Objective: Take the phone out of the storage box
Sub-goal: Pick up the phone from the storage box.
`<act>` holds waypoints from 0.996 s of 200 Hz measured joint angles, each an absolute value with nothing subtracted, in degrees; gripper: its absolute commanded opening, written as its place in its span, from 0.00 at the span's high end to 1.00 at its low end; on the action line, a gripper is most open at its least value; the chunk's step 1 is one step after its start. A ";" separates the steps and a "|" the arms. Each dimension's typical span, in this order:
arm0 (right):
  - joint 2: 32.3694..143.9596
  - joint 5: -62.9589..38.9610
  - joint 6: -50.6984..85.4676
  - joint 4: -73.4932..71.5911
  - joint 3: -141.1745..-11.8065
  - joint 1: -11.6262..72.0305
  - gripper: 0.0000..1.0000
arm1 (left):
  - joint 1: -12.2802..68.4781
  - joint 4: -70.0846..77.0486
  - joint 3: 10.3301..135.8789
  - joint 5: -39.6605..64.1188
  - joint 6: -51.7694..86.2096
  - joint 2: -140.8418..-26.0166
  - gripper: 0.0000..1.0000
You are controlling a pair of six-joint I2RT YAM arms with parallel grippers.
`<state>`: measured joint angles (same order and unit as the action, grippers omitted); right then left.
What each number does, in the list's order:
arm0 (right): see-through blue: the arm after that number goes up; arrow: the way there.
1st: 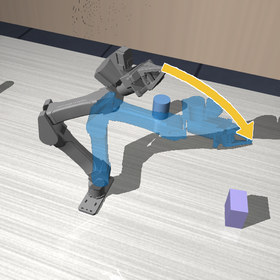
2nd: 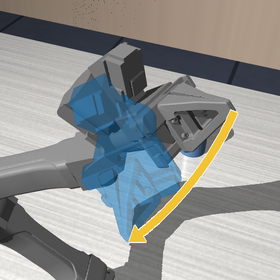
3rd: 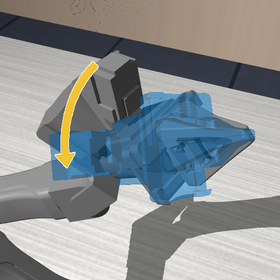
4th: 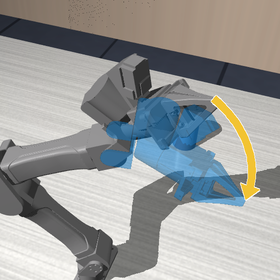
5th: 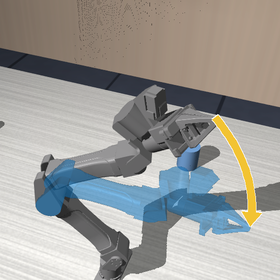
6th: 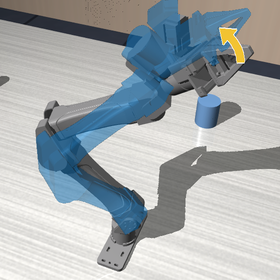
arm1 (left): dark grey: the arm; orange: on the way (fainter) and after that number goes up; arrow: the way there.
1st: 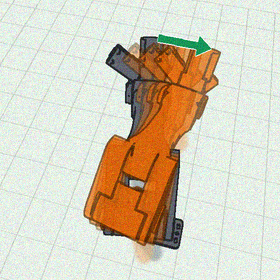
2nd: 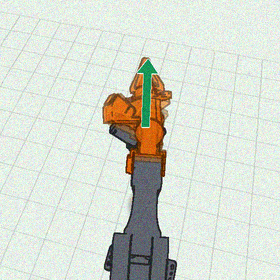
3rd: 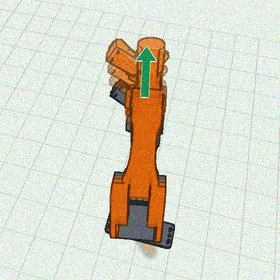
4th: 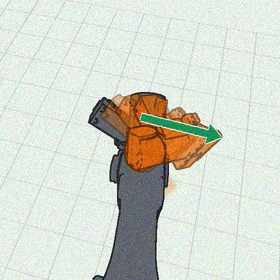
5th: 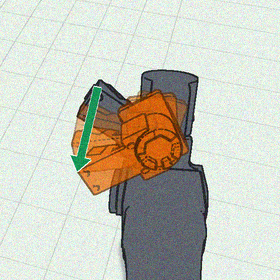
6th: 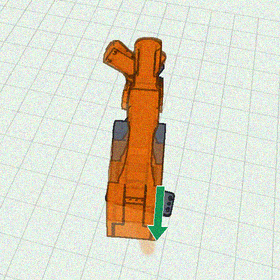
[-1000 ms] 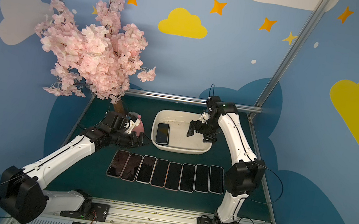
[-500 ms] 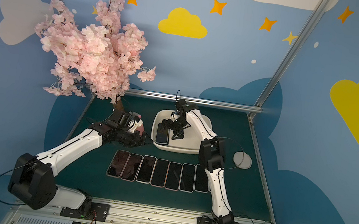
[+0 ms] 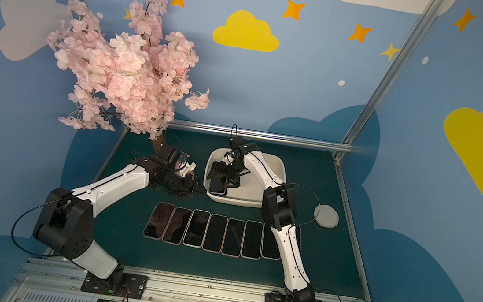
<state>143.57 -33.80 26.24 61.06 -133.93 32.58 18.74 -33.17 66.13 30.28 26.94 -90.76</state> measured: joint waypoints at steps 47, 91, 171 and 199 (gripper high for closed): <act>143.57 -33.41 27.00 59.64 -133.93 32.29 0.01 | 18.74 -33.50 66.22 31.22 27.00 -91.20 0.22; 143.57 -27.24 27.11 59.72 -133.80 31.55 0.01 | 18.74 -34.46 66.22 31.31 26.98 -91.07 0.21; 143.57 -23.18 25.41 61.08 -133.82 30.00 0.02 | 18.74 -36.40 65.28 30.83 27.22 -85.84 0.21; 143.57 -21.45 23.90 61.19 -134.17 31.75 0.01 | 18.74 -36.42 64.01 30.79 27.46 -85.23 0.21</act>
<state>143.57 -21.45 23.90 61.19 -134.17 31.75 18.74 -36.42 64.01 30.79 27.46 -85.23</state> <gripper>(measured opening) 0.985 0.786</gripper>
